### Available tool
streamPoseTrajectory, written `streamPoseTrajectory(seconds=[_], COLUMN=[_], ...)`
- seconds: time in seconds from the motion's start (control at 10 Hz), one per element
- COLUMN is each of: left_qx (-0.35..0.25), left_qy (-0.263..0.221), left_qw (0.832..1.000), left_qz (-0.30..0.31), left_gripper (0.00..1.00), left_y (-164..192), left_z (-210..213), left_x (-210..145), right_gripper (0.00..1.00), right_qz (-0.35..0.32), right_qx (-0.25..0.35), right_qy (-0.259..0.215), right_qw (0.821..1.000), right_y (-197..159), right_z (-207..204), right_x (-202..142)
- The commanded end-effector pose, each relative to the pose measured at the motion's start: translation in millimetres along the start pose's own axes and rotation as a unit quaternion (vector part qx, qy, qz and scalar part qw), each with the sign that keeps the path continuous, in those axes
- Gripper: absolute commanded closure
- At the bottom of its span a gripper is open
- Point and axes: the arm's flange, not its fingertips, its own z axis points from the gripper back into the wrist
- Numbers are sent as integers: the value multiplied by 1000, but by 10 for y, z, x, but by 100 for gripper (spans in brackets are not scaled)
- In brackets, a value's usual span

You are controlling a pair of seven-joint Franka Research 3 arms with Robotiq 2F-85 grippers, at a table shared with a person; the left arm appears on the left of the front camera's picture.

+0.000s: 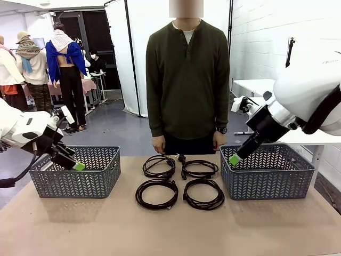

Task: Organize the cables according to human instructions.
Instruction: Pick up a bundle of cables and place it in the basket indicated by the human.

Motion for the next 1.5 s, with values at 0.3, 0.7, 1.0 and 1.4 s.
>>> streamPoseTrajectory(seconds=[0.3,0.7,1.0,1.4], left_qx=[0,0,0,0], left_qy=[0,0,0,0], left_qw=[1000,1000,1000,1000], left_qz=[0,0,0,0], left_gripper=[0,0,0,0], left_y=[0,0,0,0], left_z=[0,0,0,0], left_x=[0,0,0,0], right_gripper=[0,0,0,0], right_qz=[0,0,0,0], right_qx=[0,0,0,0], right_qy=[0,0,0,0], right_qw=[1000,1000,1000,1000], right_y=[0,0,0,0], right_z=[0,0,0,0], right_x=[0,0,0,0])
